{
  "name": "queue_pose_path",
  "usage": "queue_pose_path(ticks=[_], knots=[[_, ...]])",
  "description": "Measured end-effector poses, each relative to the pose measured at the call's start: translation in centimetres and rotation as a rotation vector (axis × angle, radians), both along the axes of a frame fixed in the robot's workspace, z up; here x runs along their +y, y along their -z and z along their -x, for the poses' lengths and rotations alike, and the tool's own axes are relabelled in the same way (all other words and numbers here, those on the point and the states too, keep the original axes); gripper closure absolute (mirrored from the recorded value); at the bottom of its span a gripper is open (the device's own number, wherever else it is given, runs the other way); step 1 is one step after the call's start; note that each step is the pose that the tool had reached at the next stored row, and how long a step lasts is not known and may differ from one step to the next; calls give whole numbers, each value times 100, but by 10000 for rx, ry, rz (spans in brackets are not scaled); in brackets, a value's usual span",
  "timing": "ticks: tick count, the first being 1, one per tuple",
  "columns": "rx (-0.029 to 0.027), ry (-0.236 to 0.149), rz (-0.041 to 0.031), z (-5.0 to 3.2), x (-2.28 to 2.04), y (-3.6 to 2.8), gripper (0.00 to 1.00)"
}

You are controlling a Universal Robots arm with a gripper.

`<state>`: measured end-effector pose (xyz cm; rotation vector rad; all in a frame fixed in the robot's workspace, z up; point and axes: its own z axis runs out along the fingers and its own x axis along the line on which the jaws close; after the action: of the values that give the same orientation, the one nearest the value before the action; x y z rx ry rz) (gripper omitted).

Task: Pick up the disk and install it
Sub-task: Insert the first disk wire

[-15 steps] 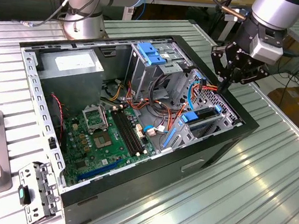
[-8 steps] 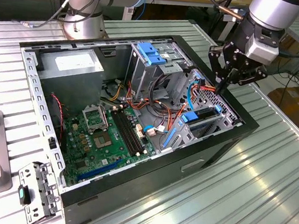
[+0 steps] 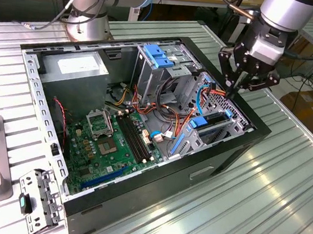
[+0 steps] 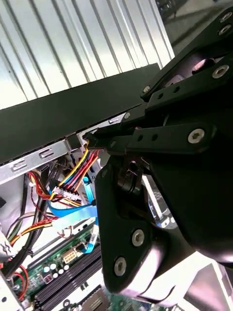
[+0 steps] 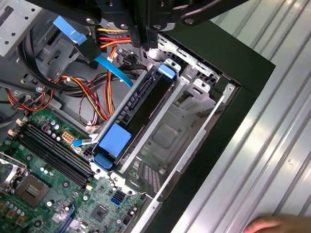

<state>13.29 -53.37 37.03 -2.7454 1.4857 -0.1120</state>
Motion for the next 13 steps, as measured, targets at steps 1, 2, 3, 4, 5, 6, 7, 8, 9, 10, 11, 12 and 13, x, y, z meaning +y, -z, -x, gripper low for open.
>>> queue_pose_path(ticks=[1,2,3,4,5,6,7,8,9,10,11,12,13], knots=[[0,234,0,0,0,2,84],[0,466,-1,0,0,4,84],[0,565,0,0,0,4,84],[0,636,0,4,0,4,84],[1,652,1,18,1,4,84],[1,654,0,45,0,5,84],[0,654,0,59,1,5,84],[1,664,-2,70,0,6,84],[0,782,-1,75,0,7,84],[0,887,-1,75,1,7,84],[0,1036,-1,75,1,8,84],[0,1378,-1,76,1,11,84],[0,1695,-1,77,0,14,84]])
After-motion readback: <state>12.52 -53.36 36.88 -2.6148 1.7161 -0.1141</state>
